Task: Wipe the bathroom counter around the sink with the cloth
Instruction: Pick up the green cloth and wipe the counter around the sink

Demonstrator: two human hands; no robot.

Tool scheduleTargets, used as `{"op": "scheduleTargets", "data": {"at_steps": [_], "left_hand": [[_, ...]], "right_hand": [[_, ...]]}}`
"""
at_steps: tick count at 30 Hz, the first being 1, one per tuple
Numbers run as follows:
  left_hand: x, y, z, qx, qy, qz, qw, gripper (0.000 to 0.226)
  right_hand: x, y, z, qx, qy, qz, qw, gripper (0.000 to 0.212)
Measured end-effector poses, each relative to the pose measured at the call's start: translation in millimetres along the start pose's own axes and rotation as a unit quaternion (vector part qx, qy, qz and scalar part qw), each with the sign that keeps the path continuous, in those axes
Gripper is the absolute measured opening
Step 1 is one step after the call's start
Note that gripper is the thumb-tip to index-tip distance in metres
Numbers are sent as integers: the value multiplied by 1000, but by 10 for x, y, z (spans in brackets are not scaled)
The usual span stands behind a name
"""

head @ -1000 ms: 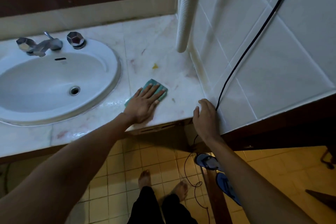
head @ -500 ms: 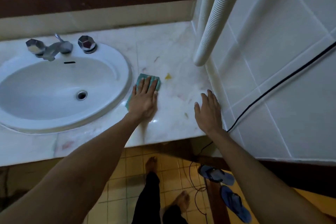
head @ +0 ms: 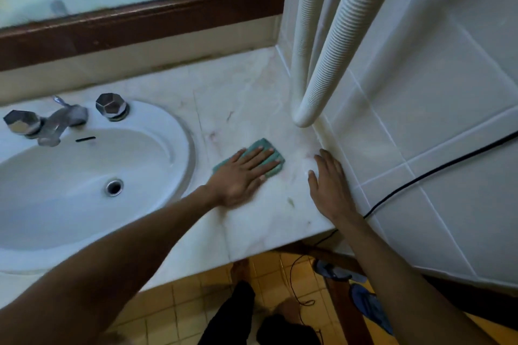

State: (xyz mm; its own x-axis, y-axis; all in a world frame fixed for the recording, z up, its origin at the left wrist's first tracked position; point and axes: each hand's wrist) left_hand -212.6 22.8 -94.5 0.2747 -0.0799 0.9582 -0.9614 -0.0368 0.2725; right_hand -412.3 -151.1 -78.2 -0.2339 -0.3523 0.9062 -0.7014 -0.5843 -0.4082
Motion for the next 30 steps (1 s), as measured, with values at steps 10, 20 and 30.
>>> {"op": "scheduleTargets", "data": {"at_steps": [10,20,30], "left_hand": [[98,361,893,240,53,-73,966,58],[81,-299,-130,161,51,-22,985,53],[213,-669,288,237,88,-87,964,54]], "right_hand": [[26,19,4,-3,-26,4,1000,48],[-109,-312,143,11,5,-28,1000,44],[-392,-948,773,5,23,-18,1000,44]]}}
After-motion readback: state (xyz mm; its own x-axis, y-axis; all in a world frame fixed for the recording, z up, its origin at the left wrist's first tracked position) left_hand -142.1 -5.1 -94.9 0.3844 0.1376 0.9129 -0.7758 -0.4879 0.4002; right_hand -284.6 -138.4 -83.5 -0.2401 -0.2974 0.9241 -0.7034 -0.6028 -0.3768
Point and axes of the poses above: each hand's wrist, its own z-axis towards the middle knuckle, its own x-axis out of the back of the hand, y = z × x, and after that the axes turned 7 degrees about -x, right-handed
